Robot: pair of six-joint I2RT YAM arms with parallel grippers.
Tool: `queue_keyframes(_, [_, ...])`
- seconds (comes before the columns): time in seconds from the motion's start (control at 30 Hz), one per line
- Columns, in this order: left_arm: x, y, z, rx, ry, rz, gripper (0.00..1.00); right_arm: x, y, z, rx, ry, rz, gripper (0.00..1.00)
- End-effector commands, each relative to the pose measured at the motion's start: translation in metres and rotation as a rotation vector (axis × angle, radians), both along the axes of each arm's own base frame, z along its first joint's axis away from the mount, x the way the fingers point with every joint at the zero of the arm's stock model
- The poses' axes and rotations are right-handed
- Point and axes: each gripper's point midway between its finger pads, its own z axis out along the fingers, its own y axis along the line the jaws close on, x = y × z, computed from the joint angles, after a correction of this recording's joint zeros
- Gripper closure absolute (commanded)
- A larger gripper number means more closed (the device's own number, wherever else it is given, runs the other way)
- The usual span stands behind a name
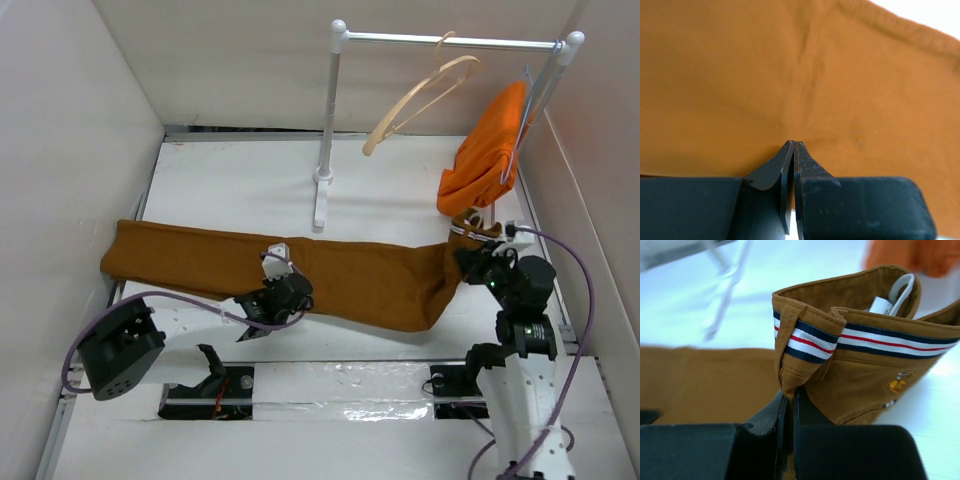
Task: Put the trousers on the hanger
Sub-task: Fold the trousers at the center of the board.
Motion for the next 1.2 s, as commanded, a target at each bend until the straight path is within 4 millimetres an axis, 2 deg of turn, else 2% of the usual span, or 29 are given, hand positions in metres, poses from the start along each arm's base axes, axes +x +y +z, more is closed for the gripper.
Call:
queue_keyframes(0.0, [0.0,0.001,-0.013,-0.013,0.006,0.054,1.0,-0.006,0.05,0.057,0.029,-0.101,0.219,1.0])
queue_keyframes(0.07, [-0.003,-0.001,-0.022,0.004,0.026,0.05,1.0,-0.007,0.067,0.073,0.043,-0.119,0.282,1.0])
queue_keyframes(0.1, [-0.007,-0.004,-0.024,0.003,0.031,0.048,1.0,-0.013,0.085,0.089,0.052,-0.145,0.35,1.0])
queue_keyframes(0.17, [-0.014,-0.002,-0.033,0.028,0.047,0.044,1.0,-0.012,0.098,0.103,0.078,-0.157,0.378,1.0])
queue_keyframes(0.2, [-0.014,-0.001,-0.036,0.022,0.056,0.059,1.0,-0.019,0.113,0.12,0.09,-0.192,0.433,1.0])
queue_keyframes(0.3, [-0.025,0.004,-0.05,0.045,0.082,0.055,1.0,-0.02,0.129,0.151,0.13,-0.241,0.454,1.0])
queue_keyframes(0.33, [-0.026,0.005,-0.053,0.042,0.09,0.067,1.0,-0.03,0.142,0.175,0.151,-0.288,0.505,1.0])
queue_keyframes(0.37, [-0.03,0.007,-0.058,0.051,0.099,0.063,1.0,-0.03,0.15,0.182,0.156,-0.284,0.525,1.0])
queue_keyframes(0.4, [-0.031,0.008,-0.06,0.052,0.102,0.067,1.0,-0.033,0.155,0.192,0.164,-0.296,0.54,1.0])
queue_keyframes(0.43, [-0.031,0.007,-0.061,0.044,0.108,0.068,1.0,-0.043,0.164,0.213,0.184,-0.332,0.568,1.0])
queue_keyframes(0.6, [-0.037,-0.006,-0.065,0.04,0.117,0.031,1.0,-0.052,0.175,0.255,0.219,-0.399,0.574,1.0])
queue_keyframes(0.67, [-0.04,-0.022,-0.064,0.024,0.114,-0.006,1.0,-0.054,0.181,0.273,0.245,-0.431,0.596,1.0])
queue_keyframes(0.7, [-0.039,-0.025,-0.064,0.025,0.116,-0.005,1.0,-0.056,0.184,0.276,0.252,-0.429,0.61,1.0])
queue_keyframes(0.77, [-0.045,-0.046,-0.067,0.024,0.127,-0.049,1.0,-0.054,0.188,0.287,0.268,-0.438,0.614,1.0])
queue_keyframes(0.8, [-0.047,-0.055,-0.067,0.023,0.126,-0.063,1.0,-0.055,0.186,0.301,0.28,-0.459,0.611,1.0])
queue_keyframes(0.83, [-0.054,-0.066,-0.069,0.031,0.126,-0.096,1.0,-0.049,0.189,0.303,0.279,-0.45,0.602,1.0])
queue_keyframes(0.87, [-0.055,-0.083,-0.071,0.034,0.128,-0.116,1.0,-0.045,0.187,0.309,0.284,-0.457,0.575,1.0])
queue_keyframes(0.9, [-0.058,-0.092,-0.072,0.039,0.128,-0.132,1.0,-0.047,0.182,0.327,0.299,-0.49,0.563,1.0])
queue_keyframes(0.93, [-0.06,-0.101,-0.074,0.047,0.13,-0.149,1.0,-0.042,0.184,0.33,0.298,-0.482,0.548,1.0])
queue_keyframes(0.97, [-0.066,-0.108,-0.085,0.08,0.144,-0.174,1.0,-0.039,0.181,0.336,0.303,-0.488,0.523,1.0])
queue_keyframes(1.0, [-0.06,-0.133,-0.075,0.043,0.13,-0.188,1.0,-0.037,0.178,0.344,0.308,-0.499,0.502,1.0])
queue_keyframes(1.03, [-0.063,-0.147,-0.074,0.046,0.121,-0.23,1.0,-0.041,0.174,0.36,0.317,-0.525,0.502,1.0])
queue_keyframes(1.07, [-0.059,-0.17,-0.071,0.027,0.115,-0.249,1.0,-0.036,0.176,0.364,0.307,-0.524,0.494,1.0])
queue_keyframes(1.1, [-0.058,-0.182,-0.069,0.022,0.108,-0.27,1.0,-0.035,0.176,0.368,0.3,-0.527,0.489,1.0])
queue_keyframes(1.13, [-0.061,-0.197,-0.066,0.007,0.108,-0.303,1.0,-0.038,0.173,0.381,0.307,-0.546,0.486,1.0])
queue_keyframes(1.17, [-0.057,-0.217,-0.058,-0.004,0.09,-0.329,1.0,-0.032,0.177,0.381,0.292,-0.538,0.486,1.0])
